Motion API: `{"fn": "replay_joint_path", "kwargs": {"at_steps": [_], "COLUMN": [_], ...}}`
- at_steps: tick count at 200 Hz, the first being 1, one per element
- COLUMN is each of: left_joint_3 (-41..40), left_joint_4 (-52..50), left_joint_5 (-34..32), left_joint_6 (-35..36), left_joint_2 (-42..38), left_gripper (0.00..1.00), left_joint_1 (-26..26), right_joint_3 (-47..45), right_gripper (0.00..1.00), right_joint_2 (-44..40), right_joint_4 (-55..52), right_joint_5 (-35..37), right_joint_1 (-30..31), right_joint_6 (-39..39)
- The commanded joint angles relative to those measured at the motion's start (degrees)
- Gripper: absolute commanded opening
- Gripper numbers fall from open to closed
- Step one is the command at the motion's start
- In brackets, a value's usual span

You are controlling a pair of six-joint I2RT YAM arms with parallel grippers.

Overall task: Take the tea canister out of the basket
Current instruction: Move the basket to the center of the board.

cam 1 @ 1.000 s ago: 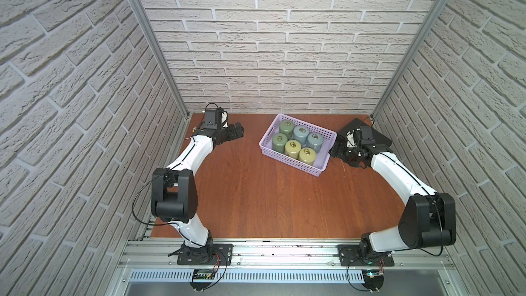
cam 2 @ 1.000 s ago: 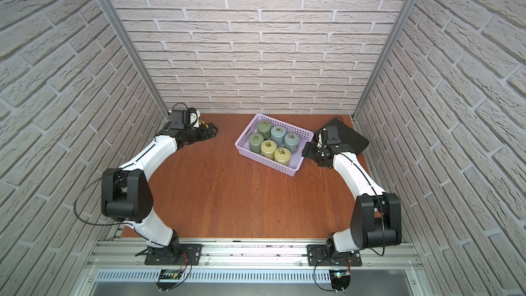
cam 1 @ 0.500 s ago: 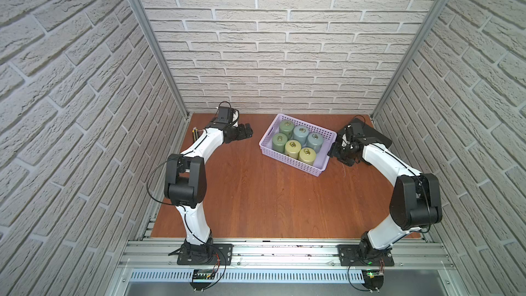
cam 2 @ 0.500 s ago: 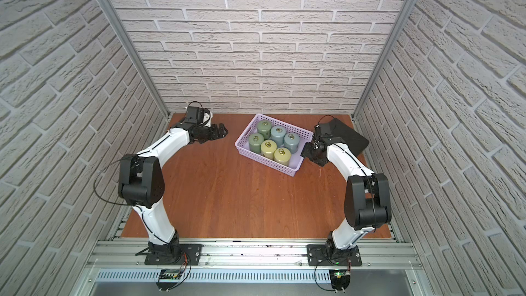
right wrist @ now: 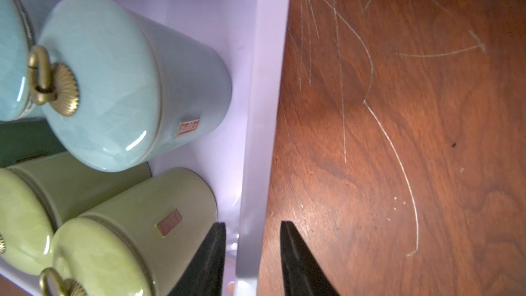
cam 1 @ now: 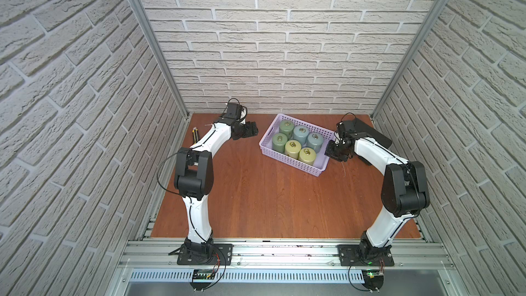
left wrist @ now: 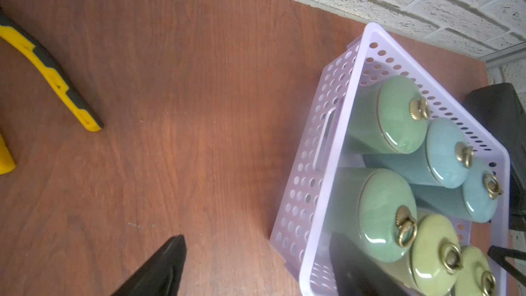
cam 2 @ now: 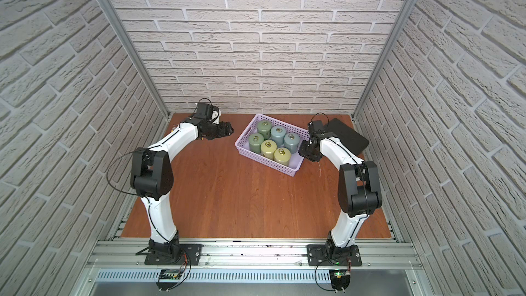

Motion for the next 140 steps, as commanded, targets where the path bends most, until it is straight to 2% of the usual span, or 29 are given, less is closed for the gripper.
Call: {"fn": "replay_joint_path", "kwargs": {"at_steps": [1,28,63,140], "left_joint_3": [2.36,3.99,5.67,7.98], "left_joint_4": [-2.02,-2.66,-3.28,-5.07], "left_joint_5": [0.12,0.53,1.75,3.01], "left_joint_6": [0.43,0.43,0.78,2.53], "left_joint_2": [1.93,3.38,4.97,7.27], "left_gripper": [0.8,0.76,0.7,0.59], "left_joint_1": [-0.94,-1.93,-3.03,-5.18], "right_joint_3": [1.83,2.66,3.12,4.03], "right_gripper": [0.3,0.22,0.16,0.12], "right_joint_2": [0.93,1.55,2.02,2.57], "right_joint_4": [-0.43,-0.93,-1.66,-2.33], "right_joint_5": [0.01,0.06,0.17,-0.3], "right_joint_1": [0.5,0.52,0.52,0.6], "right_joint_6": [0.09,-0.19,-0.45,-0.71]}}
